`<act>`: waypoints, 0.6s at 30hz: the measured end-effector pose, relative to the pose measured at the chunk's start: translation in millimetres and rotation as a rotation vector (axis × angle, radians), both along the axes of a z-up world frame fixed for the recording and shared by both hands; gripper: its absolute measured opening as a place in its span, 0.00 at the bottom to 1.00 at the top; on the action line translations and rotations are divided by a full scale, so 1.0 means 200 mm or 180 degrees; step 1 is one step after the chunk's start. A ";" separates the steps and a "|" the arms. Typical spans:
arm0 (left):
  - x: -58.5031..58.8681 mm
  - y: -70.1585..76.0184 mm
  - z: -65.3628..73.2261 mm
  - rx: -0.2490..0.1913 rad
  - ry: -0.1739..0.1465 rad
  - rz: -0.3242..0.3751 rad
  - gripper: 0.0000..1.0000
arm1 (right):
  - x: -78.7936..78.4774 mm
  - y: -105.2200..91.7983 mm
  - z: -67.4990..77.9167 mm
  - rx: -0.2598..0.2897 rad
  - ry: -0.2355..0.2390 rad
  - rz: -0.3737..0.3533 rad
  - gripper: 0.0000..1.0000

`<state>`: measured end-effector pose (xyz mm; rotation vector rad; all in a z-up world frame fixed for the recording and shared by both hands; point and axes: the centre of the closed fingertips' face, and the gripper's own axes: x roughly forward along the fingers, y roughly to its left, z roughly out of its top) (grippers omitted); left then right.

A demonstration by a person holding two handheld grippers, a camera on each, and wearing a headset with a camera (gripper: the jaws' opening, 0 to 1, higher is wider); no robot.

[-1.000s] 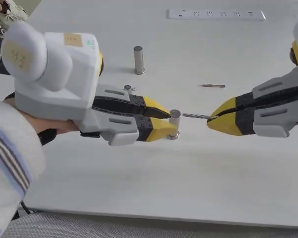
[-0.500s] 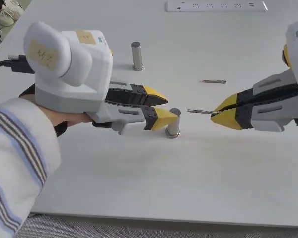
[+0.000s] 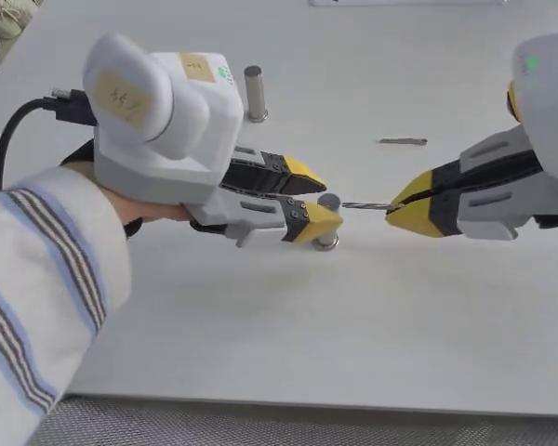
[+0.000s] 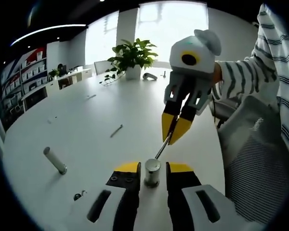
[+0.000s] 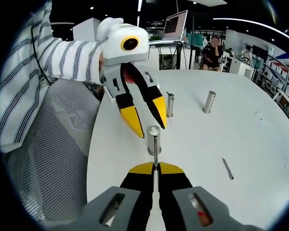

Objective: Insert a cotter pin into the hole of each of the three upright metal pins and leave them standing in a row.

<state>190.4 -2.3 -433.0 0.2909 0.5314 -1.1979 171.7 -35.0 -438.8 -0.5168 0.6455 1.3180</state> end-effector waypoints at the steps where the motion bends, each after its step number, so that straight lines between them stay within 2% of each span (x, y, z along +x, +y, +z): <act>1: 0.00 0.00 0.00 0.0015 0.0000 -0.0010 0.14 | 0.00 0.00 0.00 0.0001 0.0000 0.0004 0.00; 2: 0.00 0.00 -0.01 0.0029 0.0021 -0.0011 0.10 | 0.00 0.00 0.00 0.0000 0.0000 0.0008 0.00; 4: 0.00 0.00 -0.01 0.0046 -0.0024 -0.0077 0.10 | 0.00 0.00 -0.01 -0.0011 -0.0001 0.0026 0.00; 8: 0.00 0.01 0.00 0.0063 -0.0013 -0.0105 0.10 | 0.01 0.00 -0.01 -0.0013 -0.0015 0.0036 0.00; 14: -0.01 0.01 0.00 0.0113 -0.0047 -0.0173 0.10 | 0.02 0.01 -0.02 -0.0022 -0.0012 0.0027 0.00; 18: -0.01 0.01 0.00 0.0122 -0.0044 -0.0172 0.09 | 0.02 0.04 -0.01 0.0029 0.0007 0.0010 0.00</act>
